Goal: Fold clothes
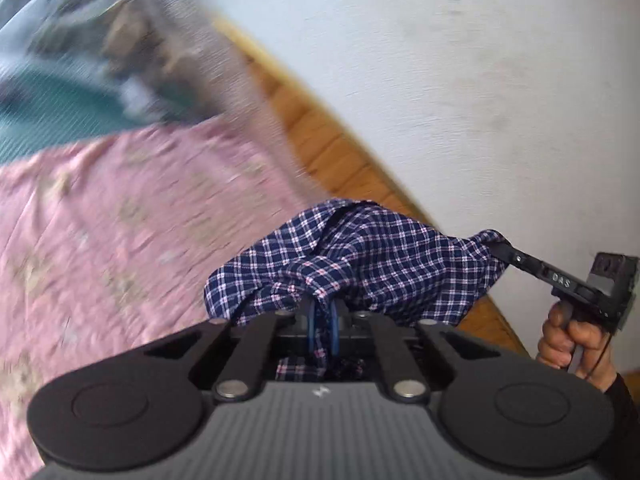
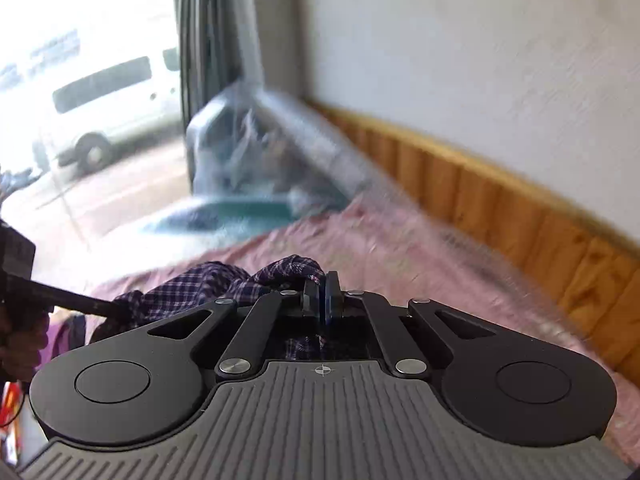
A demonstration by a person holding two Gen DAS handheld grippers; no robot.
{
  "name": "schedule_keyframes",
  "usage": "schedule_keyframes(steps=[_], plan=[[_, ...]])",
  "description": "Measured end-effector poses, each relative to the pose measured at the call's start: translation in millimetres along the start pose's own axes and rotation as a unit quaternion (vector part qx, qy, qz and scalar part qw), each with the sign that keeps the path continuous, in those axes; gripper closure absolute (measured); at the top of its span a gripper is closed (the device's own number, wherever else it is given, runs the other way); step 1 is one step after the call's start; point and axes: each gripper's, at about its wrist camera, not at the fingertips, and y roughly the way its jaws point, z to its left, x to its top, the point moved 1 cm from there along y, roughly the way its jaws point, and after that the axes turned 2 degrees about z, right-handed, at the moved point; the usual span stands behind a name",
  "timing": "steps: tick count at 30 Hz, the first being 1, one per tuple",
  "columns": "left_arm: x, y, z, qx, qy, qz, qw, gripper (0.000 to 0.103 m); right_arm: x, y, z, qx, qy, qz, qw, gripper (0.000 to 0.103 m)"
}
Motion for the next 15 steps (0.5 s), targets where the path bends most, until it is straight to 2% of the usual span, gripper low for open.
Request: schedule_keyframes(steps=[2,4,5,6,8,11,13,15], plan=[[34,-15,-34,-0.058,0.059,-0.039,0.9958,0.096,33,-66,-4,-0.047,0.013,-0.066,0.997,0.103],[66,-31,-62,-0.114,0.101,-0.078,0.9852,0.097,65,-133,-8,-0.094,0.026,-0.131,0.987,0.103],[80,-40,-72,-0.14,0.113,-0.097,0.9788,0.096,62,-146,-6,-0.114,0.035,-0.133,0.984,0.103],[81,-35,-72,-0.145,0.11,-0.09,0.9791,0.092,51,-150,-3,-0.132,0.045,-0.125,0.982,0.103],[79,-20,-68,-0.146,0.098,-0.065,0.9823,0.089,29,-160,3,-0.168,0.065,-0.107,0.978,0.103],[76,3,-62,-0.146,0.081,-0.027,0.9856,0.073,-4,-174,12,-0.221,0.094,-0.08,0.967,0.103],[35,34,-59,-0.142,0.065,0.045,0.9867,0.049,-26,-183,19,-0.256,0.114,-0.062,0.958,0.103],[-13,64,-60,-0.124,0.066,0.113,0.9836,0.039,-48,-193,25,-0.291,0.133,-0.044,0.947,0.103]])
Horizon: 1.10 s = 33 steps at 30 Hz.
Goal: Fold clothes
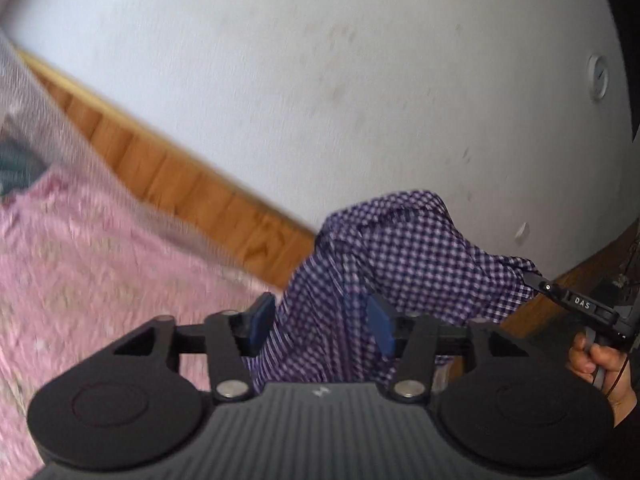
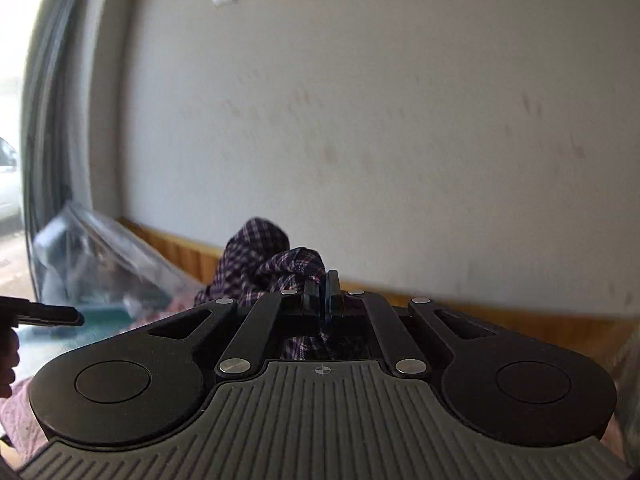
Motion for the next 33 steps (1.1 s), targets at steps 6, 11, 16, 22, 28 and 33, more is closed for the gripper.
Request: schedule_keyframes(steps=[6,11,16,22,28,33], plan=[[-73,86,-9,0.045,0.049,0.128,0.9895,0.023,-162,30,-12,-0.044,0.08,0.151,0.984,0.103],[-52,141,-26,0.059,0.101,0.142,0.983,0.016,-247,16,-23,-0.057,0.111,0.203,0.971,0.103],[-28,205,-84,0.028,0.171,0.148,0.9736,0.011,-282,17,-28,-0.035,0.115,0.217,0.969,0.103],[-53,295,-162,0.014,0.305,0.195,0.9319,0.006,-304,39,-29,-0.003,0.134,0.227,0.965,0.103],[-66,365,-132,0.136,0.277,0.234,0.922,0.099,-316,47,-58,-0.028,0.172,0.225,0.959,0.103],[1,303,-99,0.097,0.176,0.158,0.9669,0.099,-310,32,-107,-0.116,0.224,0.196,0.948,0.103]])
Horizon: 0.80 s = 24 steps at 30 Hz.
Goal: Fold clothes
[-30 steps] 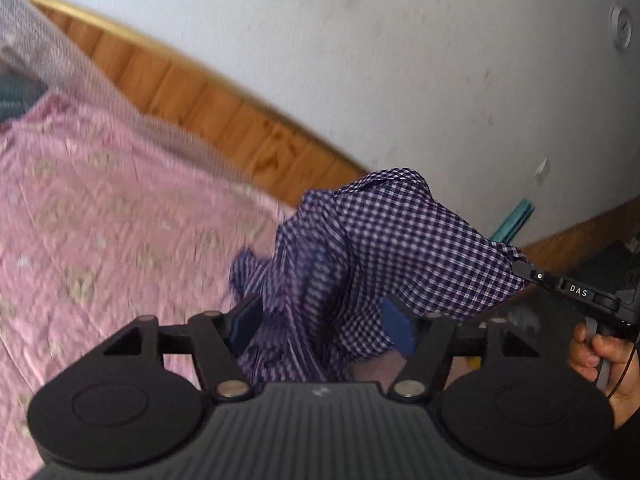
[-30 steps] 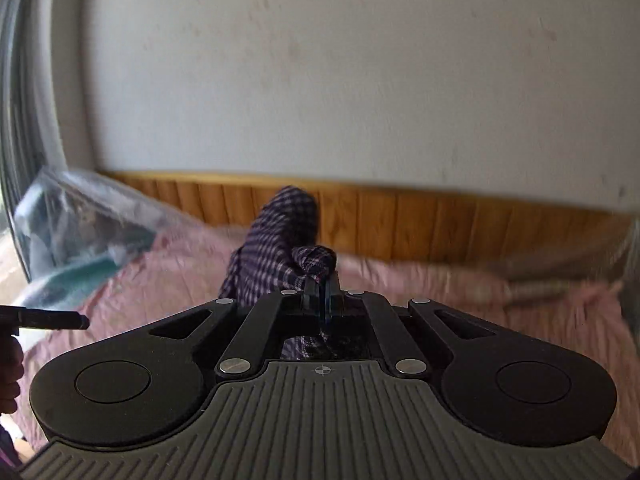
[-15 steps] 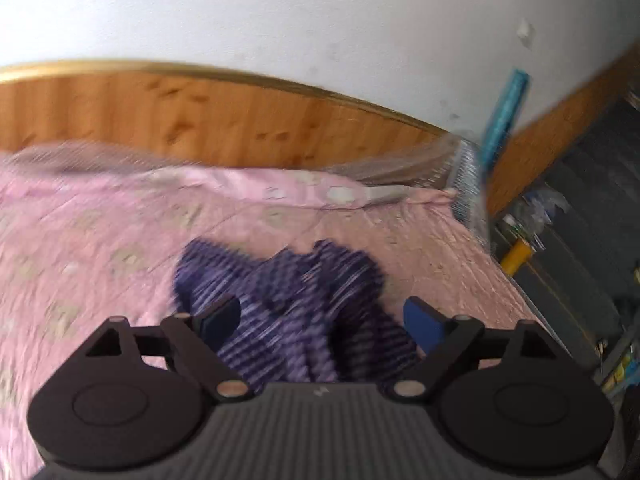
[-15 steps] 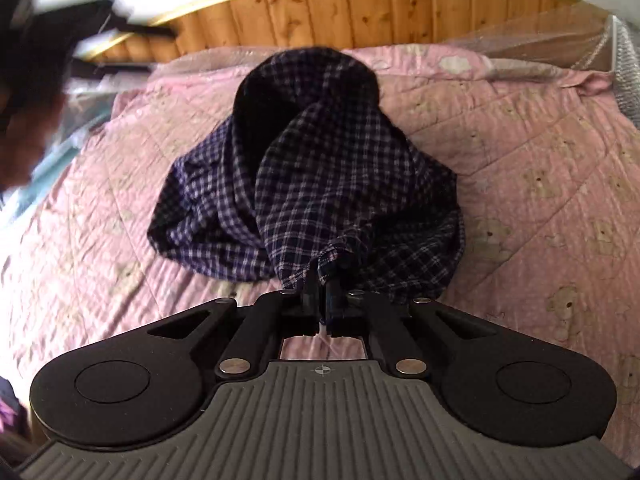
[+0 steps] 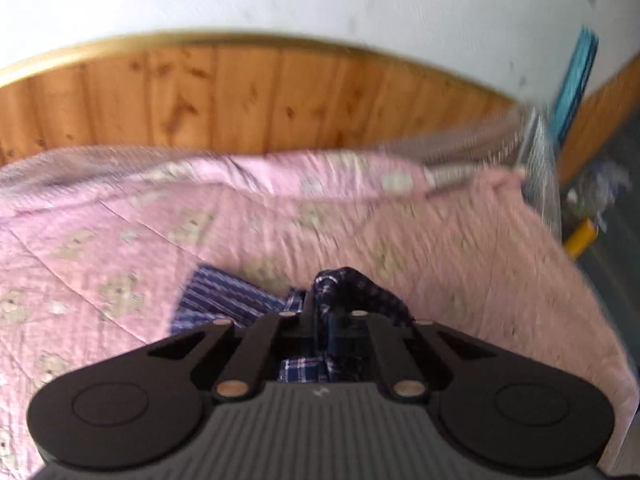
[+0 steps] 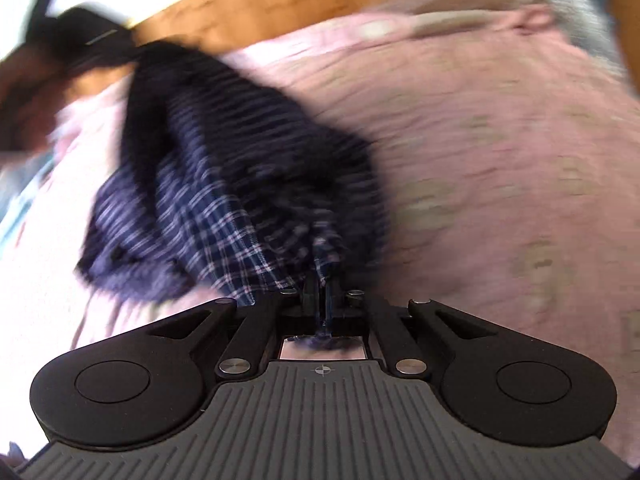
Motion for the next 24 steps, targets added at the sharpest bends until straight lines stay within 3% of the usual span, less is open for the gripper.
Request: schedule_keyframes(steps=[3,6,9,13,17,19,20,24], plan=[[21,-68,17,-0.027,-0.003,-0.07,0.9971,0.099,27,-29,-7,-0.023,0.014,-0.057,0.998,0.103],[41,-153,27,-0.051,-0.002,-0.157,0.9863,0.099,64,-76,9,-0.035,0.002,-0.137,0.99,0.103],[60,-241,36,-0.069,0.009,-0.243,0.9675,0.099,107,-133,35,-0.043,-0.023,-0.224,0.973,0.103],[73,-360,44,-0.091,0.048,-0.347,0.9321,0.099,154,-221,86,-0.055,-0.078,-0.333,0.938,0.103],[80,-446,57,-0.102,0.061,-0.403,0.9074,0.099,193,-308,138,-0.069,-0.131,-0.428,0.891,0.103],[82,-470,64,-0.105,0.059,-0.417,0.9007,0.099,212,-352,164,-0.075,-0.158,-0.474,0.863,0.103],[83,-477,68,-0.106,0.055,-0.421,0.8991,0.099,221,-364,174,-0.079,-0.168,-0.485,0.855,0.103],[87,-487,81,-0.104,0.032,-0.425,0.8987,0.099,252,-363,203,-0.086,-0.202,-0.485,0.846,0.103]])
